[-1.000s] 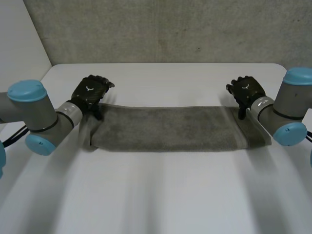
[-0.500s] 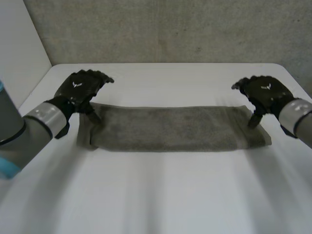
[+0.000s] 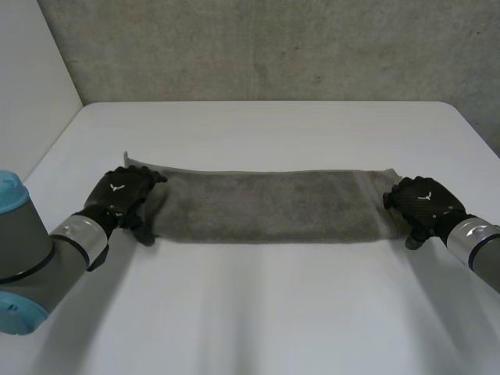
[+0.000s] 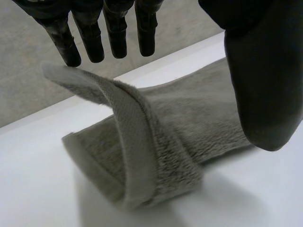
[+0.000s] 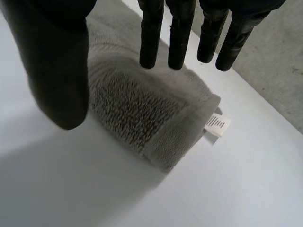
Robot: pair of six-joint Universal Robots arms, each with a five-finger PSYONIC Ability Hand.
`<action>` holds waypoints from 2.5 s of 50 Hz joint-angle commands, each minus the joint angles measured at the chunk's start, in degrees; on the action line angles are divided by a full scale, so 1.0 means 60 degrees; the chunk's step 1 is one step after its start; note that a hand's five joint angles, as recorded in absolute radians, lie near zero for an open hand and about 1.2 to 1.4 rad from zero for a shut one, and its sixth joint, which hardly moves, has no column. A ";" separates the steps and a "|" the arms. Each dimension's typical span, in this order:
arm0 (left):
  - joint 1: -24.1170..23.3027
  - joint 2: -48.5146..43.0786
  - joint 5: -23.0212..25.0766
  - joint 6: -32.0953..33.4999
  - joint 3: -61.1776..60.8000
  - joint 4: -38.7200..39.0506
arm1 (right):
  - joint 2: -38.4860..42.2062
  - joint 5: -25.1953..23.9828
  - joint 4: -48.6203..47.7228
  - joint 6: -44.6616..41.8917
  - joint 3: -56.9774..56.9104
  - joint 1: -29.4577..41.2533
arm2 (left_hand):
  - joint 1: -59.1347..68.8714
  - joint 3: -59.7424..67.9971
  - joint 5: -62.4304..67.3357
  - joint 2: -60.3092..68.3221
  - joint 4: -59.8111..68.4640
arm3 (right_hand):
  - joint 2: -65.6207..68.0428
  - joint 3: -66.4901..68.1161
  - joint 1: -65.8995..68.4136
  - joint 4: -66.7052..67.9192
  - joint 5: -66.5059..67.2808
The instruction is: Fold the towel.
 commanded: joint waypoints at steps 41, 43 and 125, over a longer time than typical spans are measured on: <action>0.0492 0.0148 -0.0381 0.1048 0.0054 -0.0253 | 0.0704 -0.0030 -0.0585 -0.0806 -0.0366 -0.0863 | -0.0586 -0.0427 0.0041 -0.0151 -0.0527 | 0.8100 -0.0308 0.8098 -0.0509 0.8015; 0.0300 0.0503 -0.0308 0.1003 -0.0124 -0.0253 | 0.0675 -0.0030 -0.0571 -0.0806 -0.0351 -0.0848 | -0.0643 -0.0427 -0.0015 -0.0207 -0.0527 | 0.8100 -0.0308 0.8098 -0.0509 0.8015; -0.0579 -0.0464 -0.1216 0.1252 -0.0476 0.0933 | 0.0441 -0.0074 -0.0206 -0.1171 -0.0600 -0.1243 | 0.8805 -0.0427 0.9433 0.9241 -0.0527 | 0.8100 -0.0308 0.8098 -0.0509 0.8015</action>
